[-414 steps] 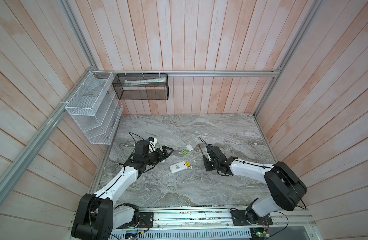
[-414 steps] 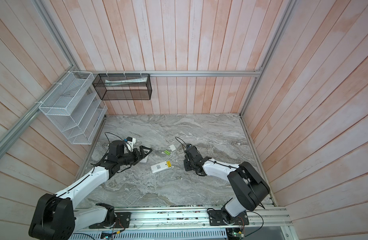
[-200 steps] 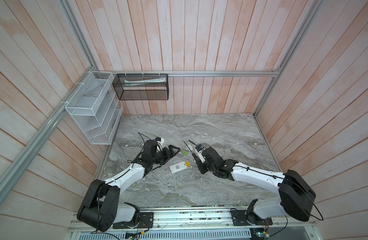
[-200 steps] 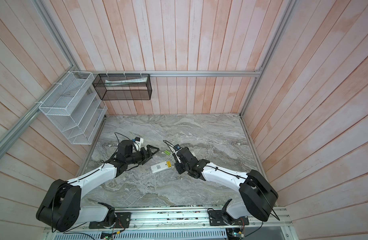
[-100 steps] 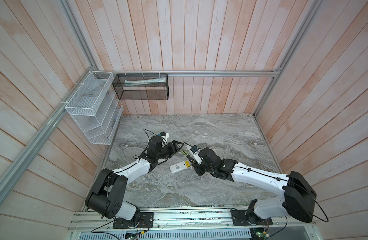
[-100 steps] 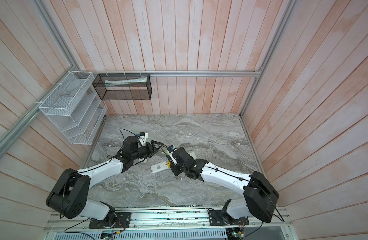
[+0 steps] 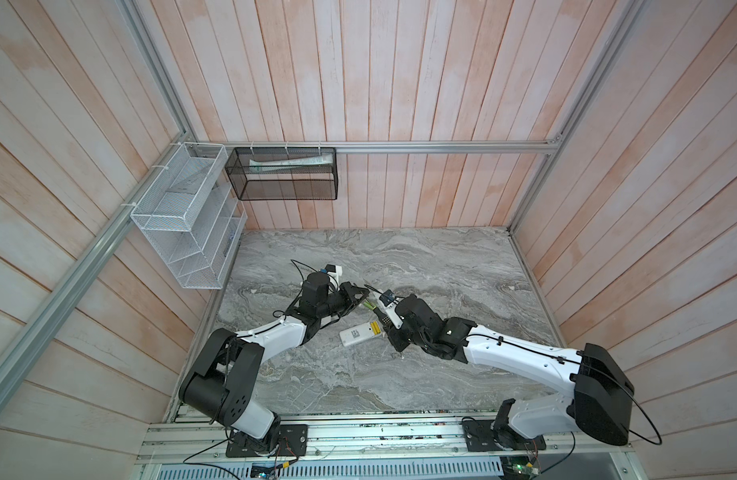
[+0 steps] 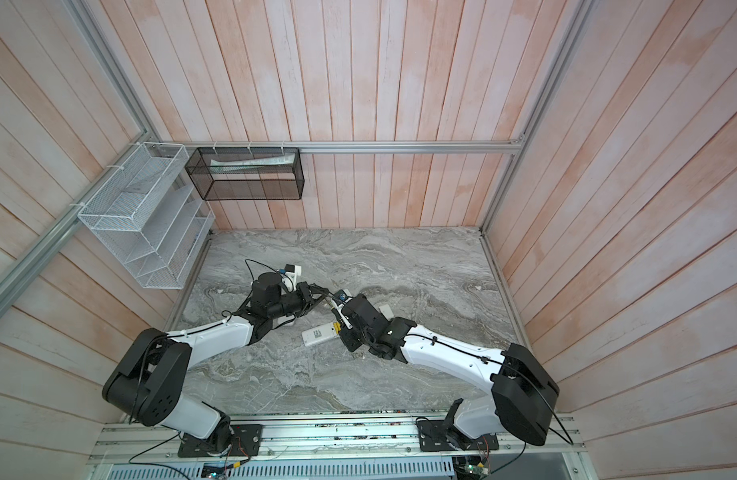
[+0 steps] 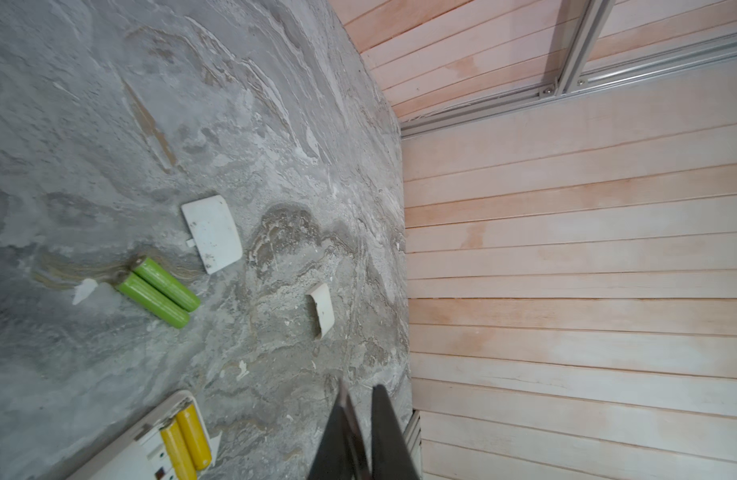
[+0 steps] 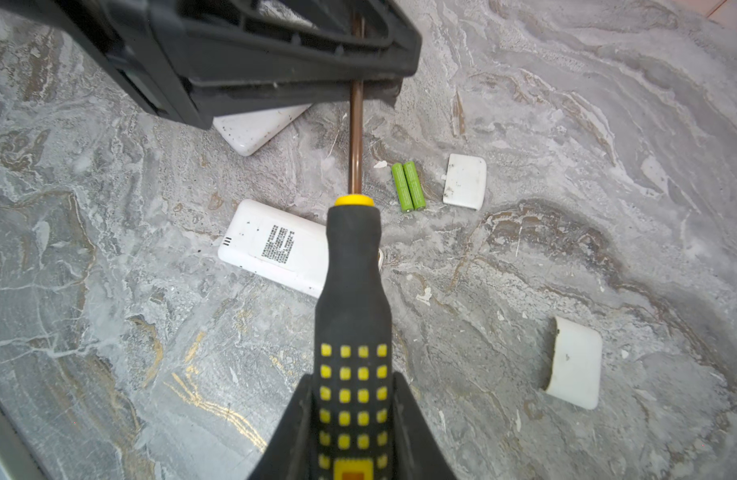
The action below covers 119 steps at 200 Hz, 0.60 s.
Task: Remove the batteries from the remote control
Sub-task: 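Lift the screwdriver with the right gripper while the left gripper rises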
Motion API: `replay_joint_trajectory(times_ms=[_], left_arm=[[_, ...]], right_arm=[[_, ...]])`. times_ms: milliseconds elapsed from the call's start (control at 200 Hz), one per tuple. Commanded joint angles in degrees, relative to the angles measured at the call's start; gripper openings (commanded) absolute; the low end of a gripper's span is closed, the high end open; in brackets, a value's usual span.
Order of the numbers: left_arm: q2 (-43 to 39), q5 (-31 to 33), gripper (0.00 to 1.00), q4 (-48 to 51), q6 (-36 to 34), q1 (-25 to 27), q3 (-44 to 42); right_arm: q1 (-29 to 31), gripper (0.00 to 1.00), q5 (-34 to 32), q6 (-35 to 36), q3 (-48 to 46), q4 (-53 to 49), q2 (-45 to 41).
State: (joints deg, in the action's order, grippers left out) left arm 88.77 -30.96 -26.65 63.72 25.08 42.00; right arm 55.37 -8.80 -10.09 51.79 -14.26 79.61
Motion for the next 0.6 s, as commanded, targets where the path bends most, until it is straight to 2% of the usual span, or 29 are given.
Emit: replay_joint_trajectory(times_ms=[0, 310, 590], left_arm=[[1.56, 0.00, 0.00, -0.90, -1.13, 0.23, -0.51], [1.27, -0.57, 0.00, -6.38, 4.23, 0.23, -3.13], [-1.05, -0.55, 0.00, -12.90, 11.47, 0.06, -5.55]], right_arm=[[0.44, 0.01, -1.07, 1.67, 2.01, 0.53, -0.94], [0.44, 0.04, -1.80, 2.75, -0.05, 4.19, -4.38], [0.35, 0.27, -1.68, 5.78, -1.62, 7.02, -6.88]])
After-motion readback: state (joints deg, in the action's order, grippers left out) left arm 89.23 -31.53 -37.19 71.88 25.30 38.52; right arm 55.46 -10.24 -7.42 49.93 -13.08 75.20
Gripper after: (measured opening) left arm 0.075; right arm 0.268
